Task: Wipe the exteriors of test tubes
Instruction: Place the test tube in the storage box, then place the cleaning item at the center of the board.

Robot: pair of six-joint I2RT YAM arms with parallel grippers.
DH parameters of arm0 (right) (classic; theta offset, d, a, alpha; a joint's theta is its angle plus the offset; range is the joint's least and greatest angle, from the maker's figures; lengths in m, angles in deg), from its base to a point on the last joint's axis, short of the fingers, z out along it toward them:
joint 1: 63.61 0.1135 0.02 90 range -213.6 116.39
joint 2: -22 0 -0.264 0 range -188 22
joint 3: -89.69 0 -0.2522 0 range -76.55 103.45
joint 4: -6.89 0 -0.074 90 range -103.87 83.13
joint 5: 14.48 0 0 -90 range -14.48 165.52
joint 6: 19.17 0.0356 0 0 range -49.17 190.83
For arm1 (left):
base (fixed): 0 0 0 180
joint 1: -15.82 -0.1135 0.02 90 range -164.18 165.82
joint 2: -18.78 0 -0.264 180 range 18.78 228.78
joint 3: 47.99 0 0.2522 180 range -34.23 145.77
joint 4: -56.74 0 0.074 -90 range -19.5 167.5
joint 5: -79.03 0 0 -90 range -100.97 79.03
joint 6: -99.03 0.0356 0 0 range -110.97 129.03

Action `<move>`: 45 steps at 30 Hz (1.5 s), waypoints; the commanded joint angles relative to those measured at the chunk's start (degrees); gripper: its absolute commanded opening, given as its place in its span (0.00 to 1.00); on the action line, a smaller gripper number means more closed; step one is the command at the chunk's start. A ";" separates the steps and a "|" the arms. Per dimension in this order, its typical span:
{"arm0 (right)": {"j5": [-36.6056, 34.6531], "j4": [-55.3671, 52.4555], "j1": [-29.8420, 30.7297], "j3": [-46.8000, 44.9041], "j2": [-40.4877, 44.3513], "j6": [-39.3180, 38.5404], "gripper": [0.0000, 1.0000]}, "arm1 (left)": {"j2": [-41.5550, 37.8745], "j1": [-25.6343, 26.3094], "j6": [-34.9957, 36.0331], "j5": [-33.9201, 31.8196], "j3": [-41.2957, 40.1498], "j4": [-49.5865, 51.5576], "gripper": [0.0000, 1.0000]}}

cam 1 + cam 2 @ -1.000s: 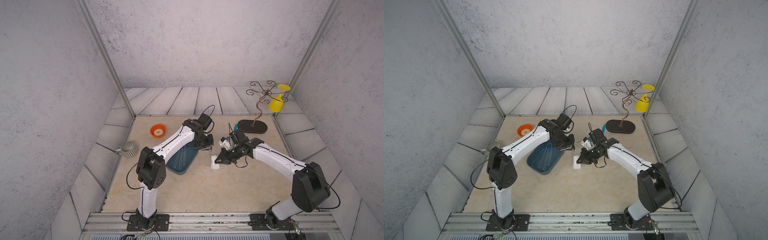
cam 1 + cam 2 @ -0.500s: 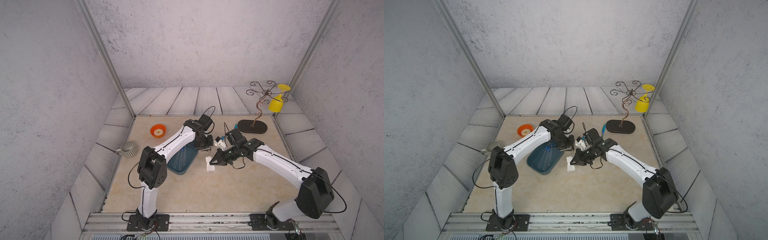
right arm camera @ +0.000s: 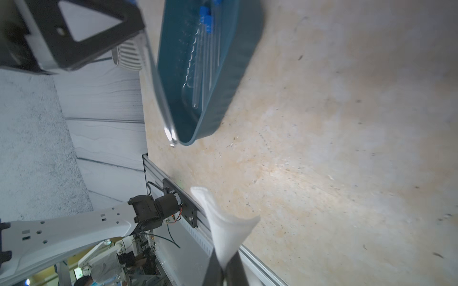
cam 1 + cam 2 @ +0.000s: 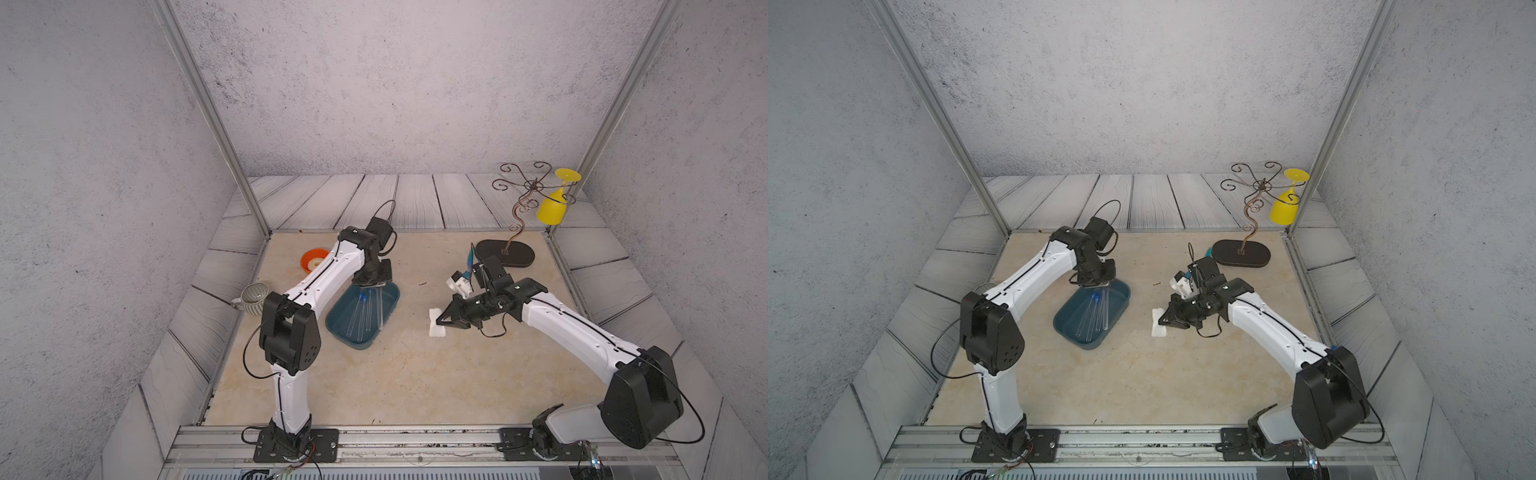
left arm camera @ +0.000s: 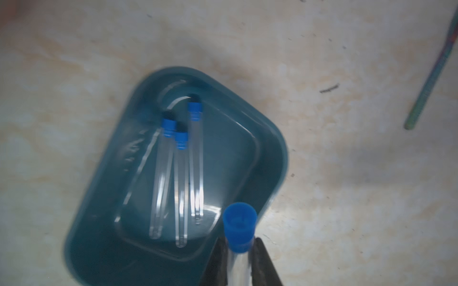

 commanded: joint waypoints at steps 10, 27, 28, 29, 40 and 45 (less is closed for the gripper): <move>-6.64 -5.25 -4.28 -3.00 -8.03 -6.82 0.02 | 4.11 -5.28 9.32 -5.94 -8.19 -11.04 0.08; -11.50 -5.71 -4.30 1.53 -20.96 -8.14 0.22 | 2.75 -3.86 7.86 -7.82 -9.60 -11.15 0.78; -11.86 -6.15 -4.27 1.96 -21.33 -8.32 0.32 | 2.05 -3.34 7.43 -7.86 -9.32 -10.53 0.79; -12.29 -6.54 -4.34 2.39 -21.56 -8.45 0.40 | 1.35 -2.81 7.03 -7.69 -9.22 -10.06 0.79; -18.42 -11.84 -4.34 6.04 -22.06 -10.04 0.75 | -4.46 4.55 2.75 -5.25 -8.19 -6.50 0.79; -16.18 -10.53 -4.29 5.91 -21.04 -10.89 0.61 | -5.54 8.81 1.21 1.77 -6.96 -6.84 0.73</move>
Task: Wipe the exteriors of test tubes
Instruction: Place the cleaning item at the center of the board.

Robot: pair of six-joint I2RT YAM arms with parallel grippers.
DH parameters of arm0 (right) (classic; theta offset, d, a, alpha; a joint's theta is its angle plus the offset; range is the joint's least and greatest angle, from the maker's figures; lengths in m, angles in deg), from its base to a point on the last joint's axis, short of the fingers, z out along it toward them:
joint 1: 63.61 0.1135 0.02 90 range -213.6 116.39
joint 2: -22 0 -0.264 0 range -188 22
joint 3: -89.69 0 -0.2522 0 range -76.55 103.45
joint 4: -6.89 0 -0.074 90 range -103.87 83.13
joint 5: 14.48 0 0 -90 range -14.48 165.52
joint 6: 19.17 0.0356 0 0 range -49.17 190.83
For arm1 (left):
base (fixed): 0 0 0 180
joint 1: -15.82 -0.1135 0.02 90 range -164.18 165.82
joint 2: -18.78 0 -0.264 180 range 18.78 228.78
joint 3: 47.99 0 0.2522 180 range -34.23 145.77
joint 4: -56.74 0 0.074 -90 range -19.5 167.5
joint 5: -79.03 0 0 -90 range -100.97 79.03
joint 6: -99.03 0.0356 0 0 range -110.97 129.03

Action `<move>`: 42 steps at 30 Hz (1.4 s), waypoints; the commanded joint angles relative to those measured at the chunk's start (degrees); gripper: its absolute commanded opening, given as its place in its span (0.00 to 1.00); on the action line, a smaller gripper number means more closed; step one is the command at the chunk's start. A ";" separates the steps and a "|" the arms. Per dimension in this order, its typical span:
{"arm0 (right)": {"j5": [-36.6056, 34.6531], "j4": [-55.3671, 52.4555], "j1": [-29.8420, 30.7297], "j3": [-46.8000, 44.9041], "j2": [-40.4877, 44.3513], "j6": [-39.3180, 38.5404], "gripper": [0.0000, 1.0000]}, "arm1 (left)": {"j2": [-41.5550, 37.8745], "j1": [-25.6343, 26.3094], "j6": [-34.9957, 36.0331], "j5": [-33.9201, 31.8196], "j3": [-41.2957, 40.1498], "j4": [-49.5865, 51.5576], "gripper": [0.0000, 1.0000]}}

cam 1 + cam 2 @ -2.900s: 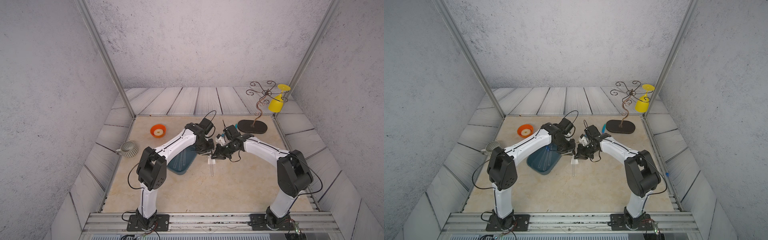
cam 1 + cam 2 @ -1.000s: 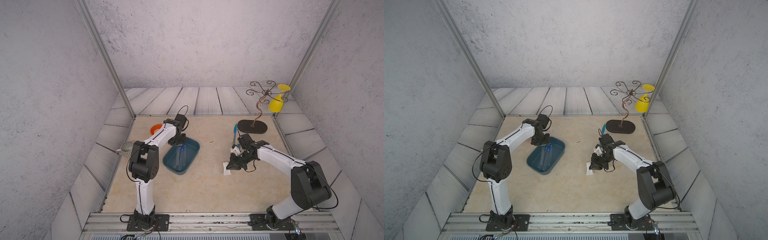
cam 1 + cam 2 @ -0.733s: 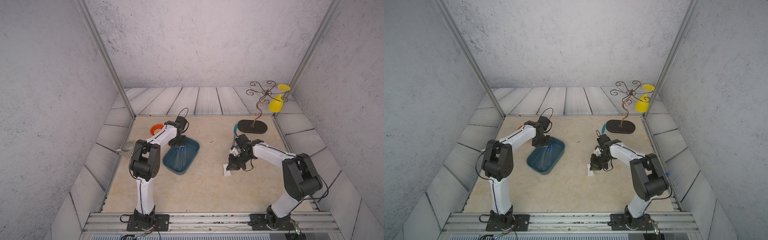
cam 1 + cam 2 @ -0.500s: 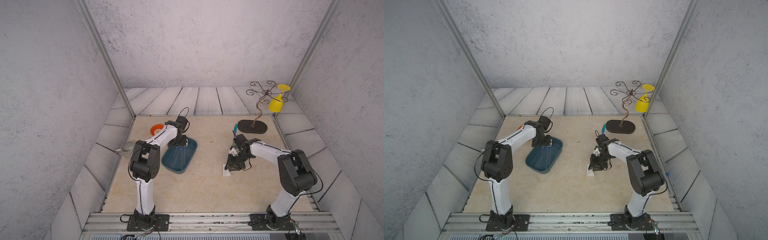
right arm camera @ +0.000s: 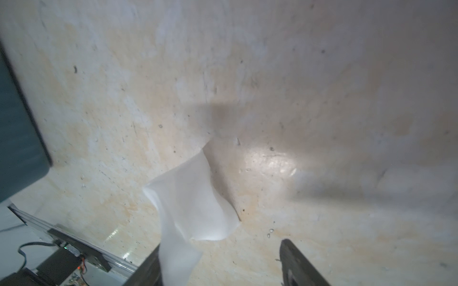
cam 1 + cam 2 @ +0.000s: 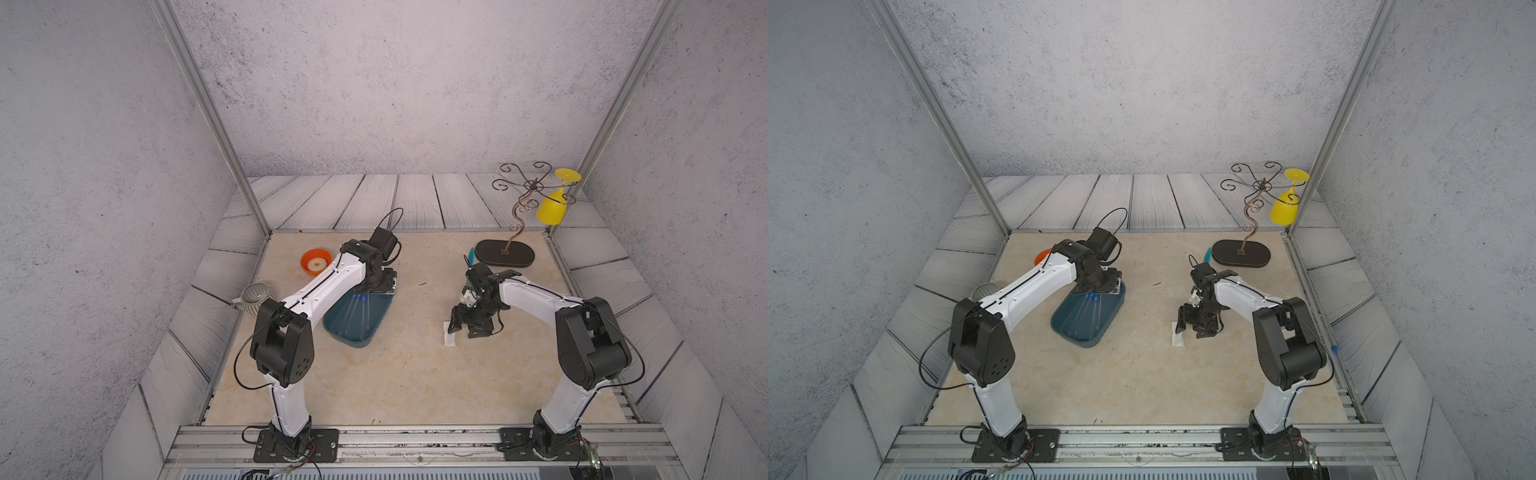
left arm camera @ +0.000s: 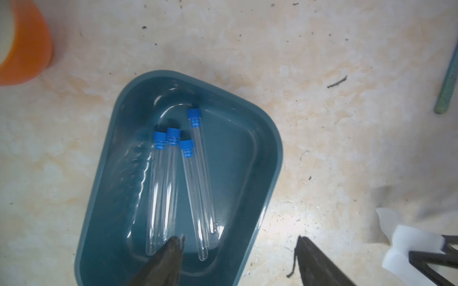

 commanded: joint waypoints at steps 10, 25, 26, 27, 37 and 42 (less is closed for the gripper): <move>13.24 12.55 0.04 -4.71 0.61 3.35 0.18 | 0.72 7.70 -11.25 21.93 -3.31 -8.98 0.57; 24.50 34.07 0.00 -14.25 6.53 13.51 0.00 | 2.92 7.70 -21.92 33.86 -12.17 -22.69 0.61; 24.76 34.88 0.03 -14.55 6.98 13.82 0.00 | 3.43 7.70 -22.21 34.10 -12.51 -22.69 0.61; 25.06 35.55 0.03 -14.79 7.34 14.08 0.00 | 3.77 7.70 -22.45 34.19 -12.94 -23.03 0.60; 28.85 39.70 0.15 -17.38 8.72 15.42 0.00 | 5.10 7.70 -23.45 33.59 -13.53 -23.97 0.57; 31.05 41.00 0.41 -18.74 9.39 15.51 0.00 | 5.03 7.61 -24.41 33.53 -13.79 -25.41 0.54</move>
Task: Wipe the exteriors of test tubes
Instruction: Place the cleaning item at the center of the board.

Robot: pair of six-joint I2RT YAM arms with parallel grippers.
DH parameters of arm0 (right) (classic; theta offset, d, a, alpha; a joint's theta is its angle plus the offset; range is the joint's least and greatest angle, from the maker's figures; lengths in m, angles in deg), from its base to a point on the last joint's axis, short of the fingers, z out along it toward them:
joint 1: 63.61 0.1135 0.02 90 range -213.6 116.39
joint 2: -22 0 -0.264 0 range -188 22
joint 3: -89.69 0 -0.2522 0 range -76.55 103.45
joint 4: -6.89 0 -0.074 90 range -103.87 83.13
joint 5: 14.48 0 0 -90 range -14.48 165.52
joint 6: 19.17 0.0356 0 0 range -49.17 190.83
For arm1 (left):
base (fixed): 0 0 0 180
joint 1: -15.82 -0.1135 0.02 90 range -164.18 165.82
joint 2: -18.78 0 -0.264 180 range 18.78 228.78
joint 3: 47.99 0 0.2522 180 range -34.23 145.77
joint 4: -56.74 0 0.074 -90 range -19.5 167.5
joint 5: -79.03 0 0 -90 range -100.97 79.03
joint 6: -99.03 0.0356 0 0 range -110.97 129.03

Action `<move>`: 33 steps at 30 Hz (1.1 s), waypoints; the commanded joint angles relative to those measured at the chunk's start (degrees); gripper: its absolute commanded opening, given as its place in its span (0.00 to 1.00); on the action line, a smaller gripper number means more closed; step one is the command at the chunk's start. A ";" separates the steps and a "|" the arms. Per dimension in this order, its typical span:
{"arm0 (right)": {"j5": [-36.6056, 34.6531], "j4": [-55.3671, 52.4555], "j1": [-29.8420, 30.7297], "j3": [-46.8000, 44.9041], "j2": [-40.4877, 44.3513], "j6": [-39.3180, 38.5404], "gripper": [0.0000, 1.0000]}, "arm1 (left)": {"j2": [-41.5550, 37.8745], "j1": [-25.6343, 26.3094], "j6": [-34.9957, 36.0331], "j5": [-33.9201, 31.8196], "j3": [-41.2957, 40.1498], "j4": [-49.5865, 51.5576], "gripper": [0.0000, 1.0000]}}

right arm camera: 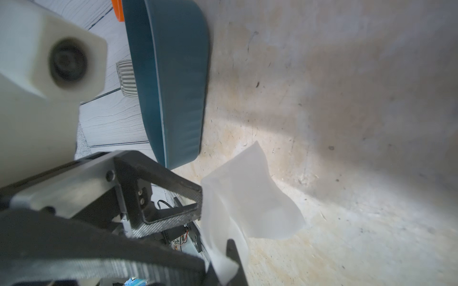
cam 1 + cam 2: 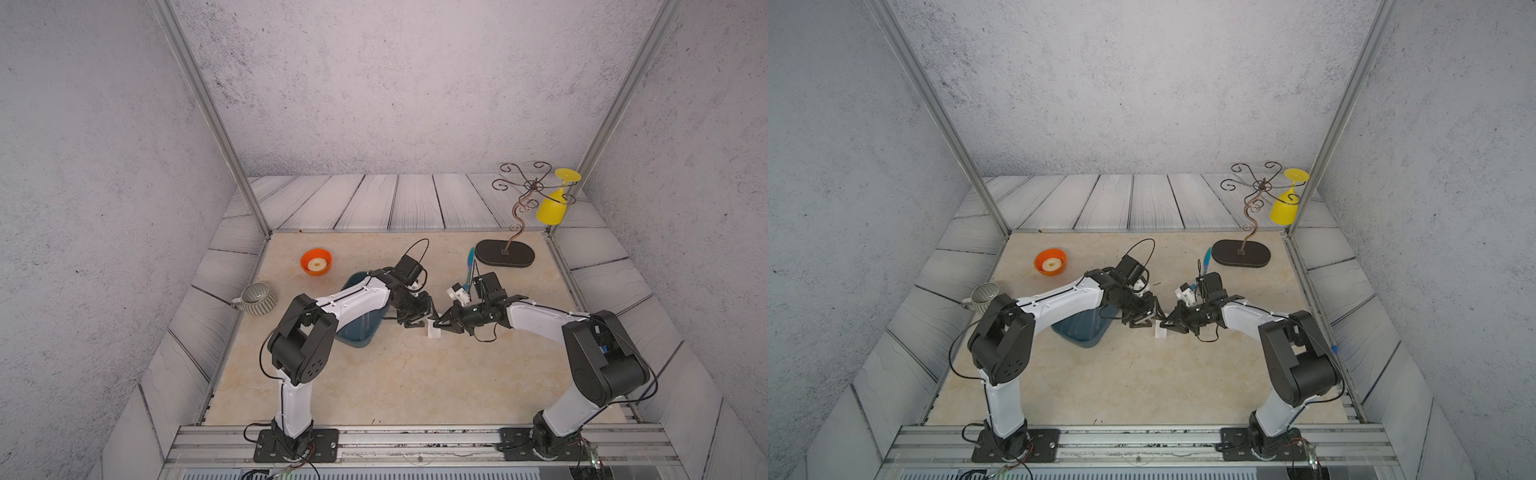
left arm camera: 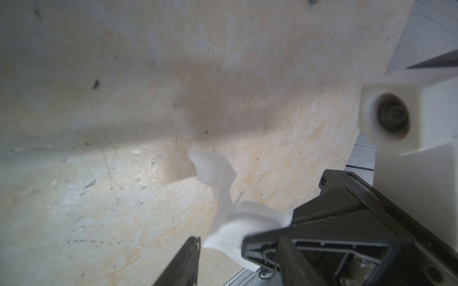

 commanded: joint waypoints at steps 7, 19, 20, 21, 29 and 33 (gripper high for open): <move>3.63 3.25 0.32 -2.60 3.96 0.75 0.00 | 0.62 -0.21 -2.79 1.52 -1.70 -3.99 0.55; 2.99 3.50 0.37 -2.56 3.51 0.45 0.00 | 0.66 -0.21 -2.49 1.07 -1.02 -3.22 0.11; 2.95 3.51 0.32 -2.56 3.45 0.45 0.00 | 0.75 -0.21 -2.41 1.07 -1.00 -3.11 0.09; 2.95 3.46 0.32 -2.49 3.47 0.43 0.00 | 0.83 -0.21 -2.39 1.10 -1.01 -3.06 0.08; -2.95 -9.47 0.09 0.68 5.59 -5.99 0.63 | 0.92 -0.60 0.09 -1.76 -0.14 1.29 0.03; -10.91 -23.32 -0.70 3.22 9.43 -12.27 0.74 | 0.88 -1.47 1.14 -3.66 -0.92 3.11 0.02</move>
